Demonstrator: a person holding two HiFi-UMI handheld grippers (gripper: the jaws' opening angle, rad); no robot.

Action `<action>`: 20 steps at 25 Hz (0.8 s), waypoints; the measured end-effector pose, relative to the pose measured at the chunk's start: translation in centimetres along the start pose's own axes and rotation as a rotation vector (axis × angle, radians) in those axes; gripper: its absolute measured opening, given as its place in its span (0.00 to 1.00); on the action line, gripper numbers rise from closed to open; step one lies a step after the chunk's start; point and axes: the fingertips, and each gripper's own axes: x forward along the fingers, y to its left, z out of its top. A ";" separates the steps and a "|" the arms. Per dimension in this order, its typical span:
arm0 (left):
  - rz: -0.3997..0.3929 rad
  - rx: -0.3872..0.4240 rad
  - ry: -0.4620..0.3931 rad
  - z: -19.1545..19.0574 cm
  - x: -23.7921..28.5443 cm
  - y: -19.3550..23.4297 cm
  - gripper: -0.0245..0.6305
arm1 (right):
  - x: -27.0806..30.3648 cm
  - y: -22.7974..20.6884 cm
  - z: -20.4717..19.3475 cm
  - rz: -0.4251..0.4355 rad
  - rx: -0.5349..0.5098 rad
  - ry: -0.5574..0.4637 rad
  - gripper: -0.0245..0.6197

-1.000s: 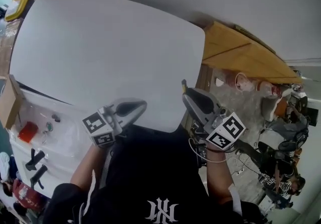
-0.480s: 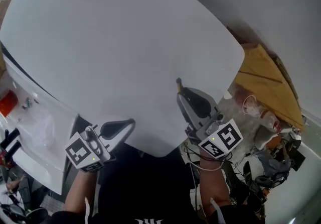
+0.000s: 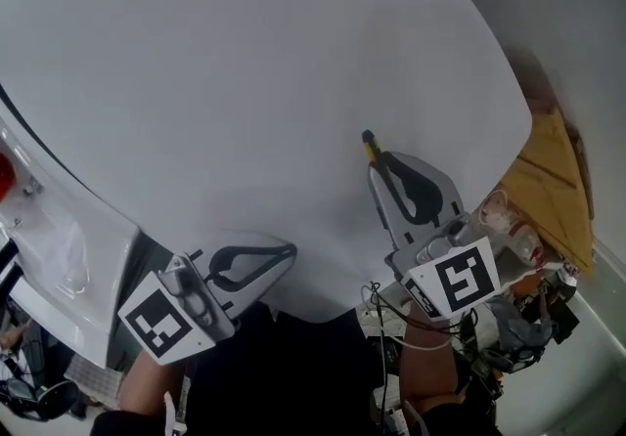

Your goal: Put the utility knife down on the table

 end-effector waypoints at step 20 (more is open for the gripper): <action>-0.016 -0.029 0.008 -2.0 0.4 1.1 0.04 | 2.6 1.5 -3.3 -0.030 -0.170 0.196 0.12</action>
